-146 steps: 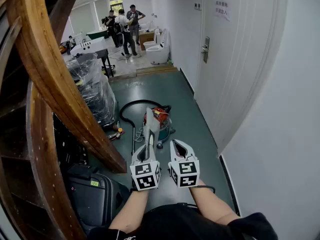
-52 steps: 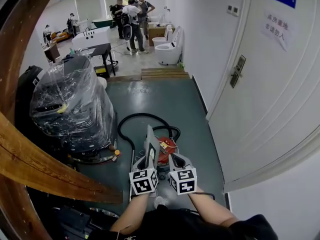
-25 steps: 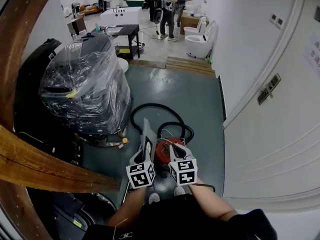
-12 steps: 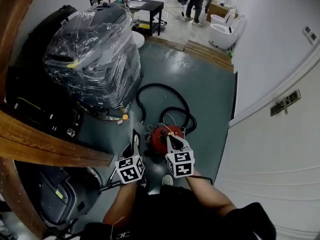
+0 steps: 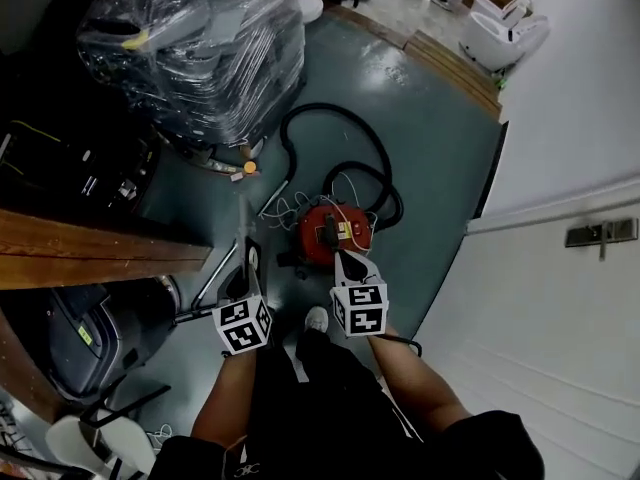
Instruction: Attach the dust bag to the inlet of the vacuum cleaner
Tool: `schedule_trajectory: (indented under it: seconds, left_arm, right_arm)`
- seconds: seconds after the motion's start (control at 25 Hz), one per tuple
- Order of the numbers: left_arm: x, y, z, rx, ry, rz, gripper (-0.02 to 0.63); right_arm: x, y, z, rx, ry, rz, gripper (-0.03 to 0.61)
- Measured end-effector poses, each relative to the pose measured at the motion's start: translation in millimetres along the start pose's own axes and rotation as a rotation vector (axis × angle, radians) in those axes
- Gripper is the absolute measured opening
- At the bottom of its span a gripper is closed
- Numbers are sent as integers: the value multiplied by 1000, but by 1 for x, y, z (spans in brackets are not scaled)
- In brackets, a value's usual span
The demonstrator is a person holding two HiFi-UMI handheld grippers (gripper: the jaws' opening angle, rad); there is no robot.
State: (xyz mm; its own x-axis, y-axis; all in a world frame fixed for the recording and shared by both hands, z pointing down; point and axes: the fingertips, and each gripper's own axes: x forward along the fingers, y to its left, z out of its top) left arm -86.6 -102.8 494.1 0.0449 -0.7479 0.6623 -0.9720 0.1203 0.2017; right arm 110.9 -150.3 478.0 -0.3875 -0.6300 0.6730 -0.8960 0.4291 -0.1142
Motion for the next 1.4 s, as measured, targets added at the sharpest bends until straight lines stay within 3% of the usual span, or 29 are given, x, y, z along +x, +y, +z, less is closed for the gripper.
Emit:
schedule_trajectory:
  seconds: [0.32,0.64,0.76,0.88,1.12,1.4]
  left_arm:
    - [83,29,-71,6,41,25,27]
    - [143,56,-147,39,97,51,26]
    - [161,66,-174,22,119,65,26]
    - [180,70,-197,-5,132,63,26]
    - [207,71,-229,12,157,34,26]
    - [229,67,-248,3,179,14,26]
  right_arm:
    - [79,-13,-73,3,67,1,-2]
    - [150,-44,-140,11,124,-69,0]
    - [177,-54,-163,9,159,-83,85]
    - [204,-65,-185,-11,201,-106,118]
    - [234,-87,-216,-66,268,-186,152]
    - [249,-96,-233,5,308,-186,152]
